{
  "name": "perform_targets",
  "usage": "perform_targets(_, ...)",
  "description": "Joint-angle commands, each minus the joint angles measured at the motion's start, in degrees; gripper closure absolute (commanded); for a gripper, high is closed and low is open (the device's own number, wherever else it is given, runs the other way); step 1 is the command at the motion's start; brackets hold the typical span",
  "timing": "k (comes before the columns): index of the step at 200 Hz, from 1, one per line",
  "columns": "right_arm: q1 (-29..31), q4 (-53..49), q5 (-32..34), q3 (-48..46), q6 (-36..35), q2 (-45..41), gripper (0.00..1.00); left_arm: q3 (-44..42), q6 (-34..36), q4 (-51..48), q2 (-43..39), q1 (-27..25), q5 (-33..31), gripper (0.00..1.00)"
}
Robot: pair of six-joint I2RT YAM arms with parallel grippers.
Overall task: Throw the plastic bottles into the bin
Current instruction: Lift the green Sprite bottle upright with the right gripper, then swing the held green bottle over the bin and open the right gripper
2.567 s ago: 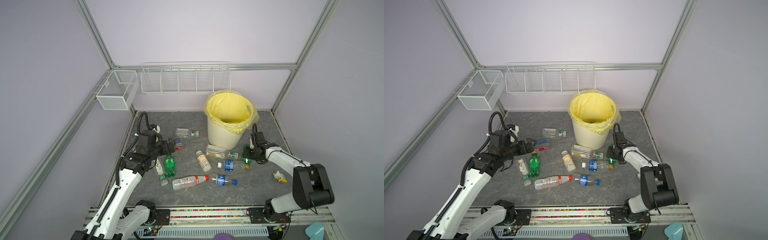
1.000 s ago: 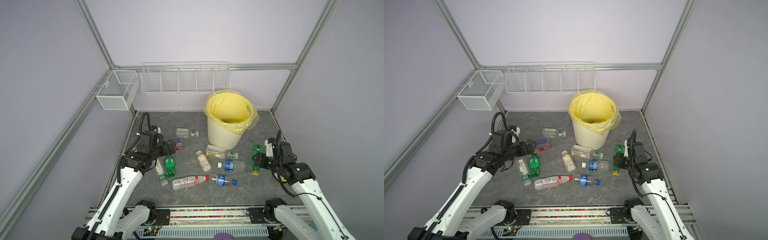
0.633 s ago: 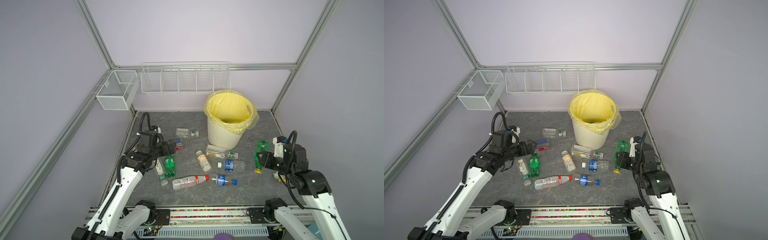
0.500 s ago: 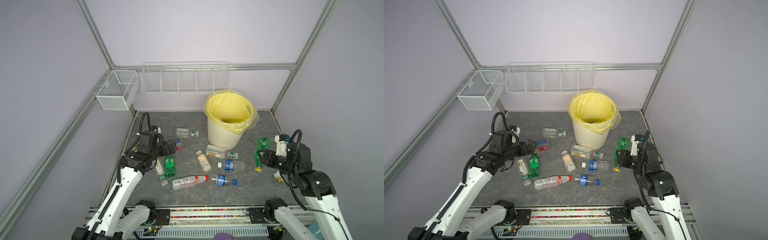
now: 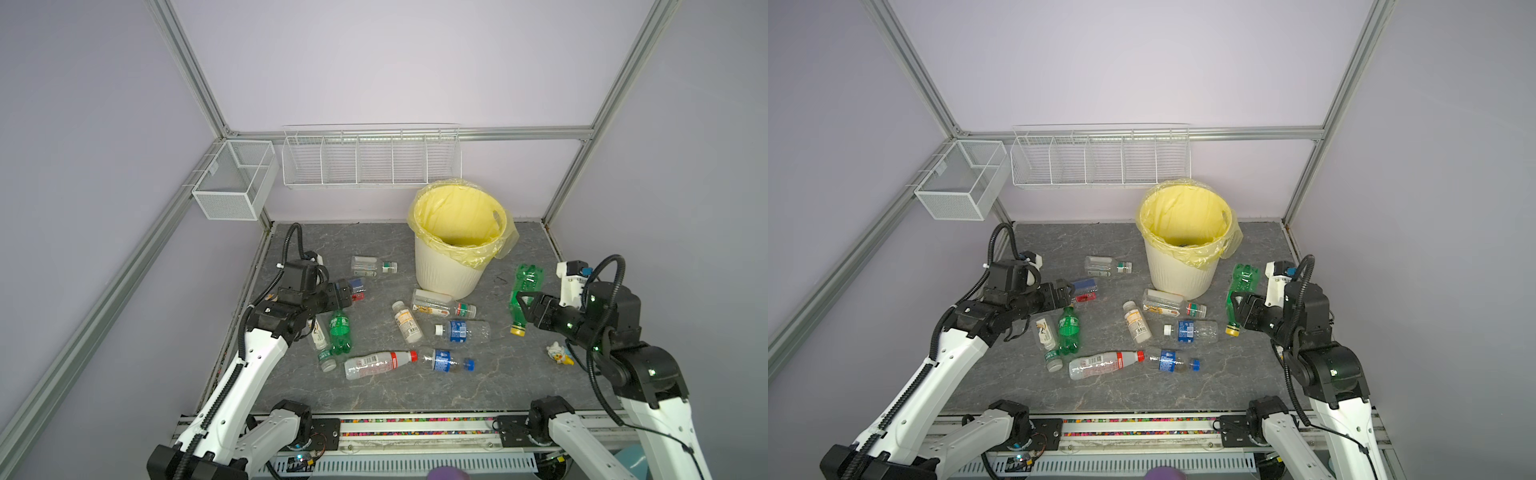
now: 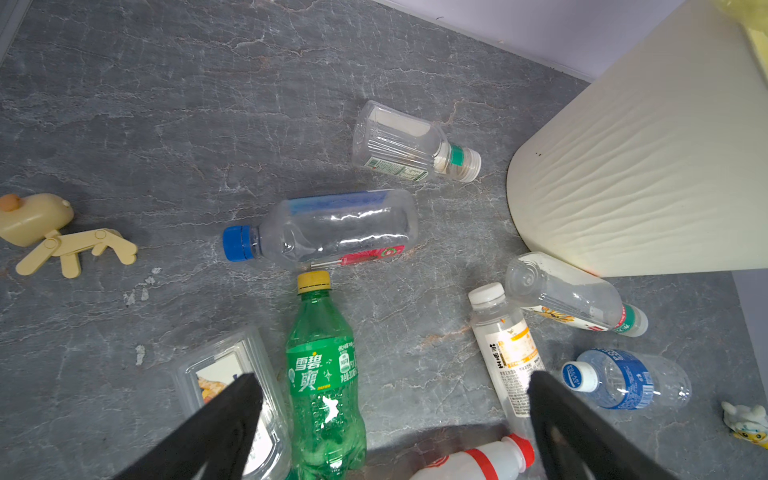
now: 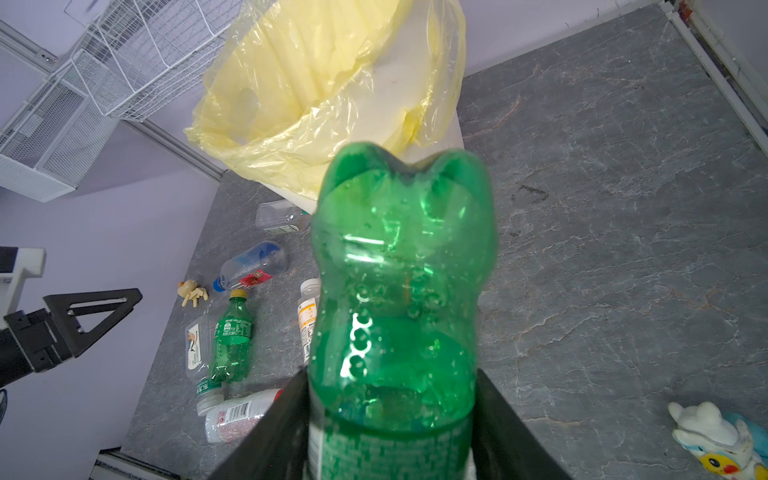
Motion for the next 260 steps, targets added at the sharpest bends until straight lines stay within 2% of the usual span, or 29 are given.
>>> perform_targets(1, 0.4, 1.4, -0.4, -0.2, -1.7, -2.5, 0.42, -0.3, 0.2, -0.5, 0.0, 0.3, -1.2, 0.0)
perform_targets(66, 0.4, 1.2, -1.7, -2.2, -1.2, -5.7, 0.41, -0.9, -0.6, 0.3, -0.2, 0.2, -0.1, 0.0)
perform_targets(126, 0.4, 7.5, -4.4, -0.5, 0.8, -0.5, 0.41, 0.0, 0.4, -0.9, -0.3, 0.2, -1.7, 0.0)
perform_targets(155, 0.4, 14.7, -6.2, 6.0, 2.4, 9.8, 0.41, 0.3, 0.5, -0.9, 0.2, 0.3, -1.7, 0.0)
perform_targets(185, 2.4, 20.4, -5.4, 22.1, 4.4, 28.9, 0.41, 0.6, 0.7, -1.2, 0.6, 0.3, -2.2, 0.0)
perform_targets(196, 2.8, 21.2, -4.5, 30.0, 3.9, 35.6, 0.33, 0.7, 0.7, -1.2, 0.7, 0.3, -2.2, 0.0)
perform_targets(204, 2.8, 18.5, -4.3, 38.2, 3.0, 42.5, 0.2, 0.7, 0.6, -1.2, 0.7, 0.3, -2.2, 0.0)
perform_targets(213, 2.9, 14.4, -4.4, 45.8, 2.5, 47.9, 0.12, 0.7, 0.5, -1.1, 0.6, 0.3, -2.2, 0.0)
perform_targets(215, 3.0, 13.1, -4.7, 48.1, 2.4, 49.4, 0.03, 0.7, 0.5, -1.1, 0.6, 0.4, -2.3, 0.0)
perform_targets(217, 3.0, 12.5, -4.9, 49.4, 2.3, 50.3, 0.04, 0.7, 0.5, -1.1, 0.6, 0.3, -2.2, 0.0)
perform_targets(219, 3.1, 11.8, -5.1, 50.4, 2.2, 51.0, 0.1, 0.7, 0.6, -1.1, 0.6, 0.3, -2.3, 0.0)
perform_targets(233, 4.3, 11.0, -3.7, 52.4, 1.7, 51.8, 0.12, 0.8, 0.6, -1.4, 0.4, 0.3, -2.7, 0.0)
perform_targets(260, 5.4, 16.2, -0.2, 41.1, 0.5, 42.3, 0.12, 0.5, 0.7, -1.4, -0.6, 0.4, -3.4, 0.0)
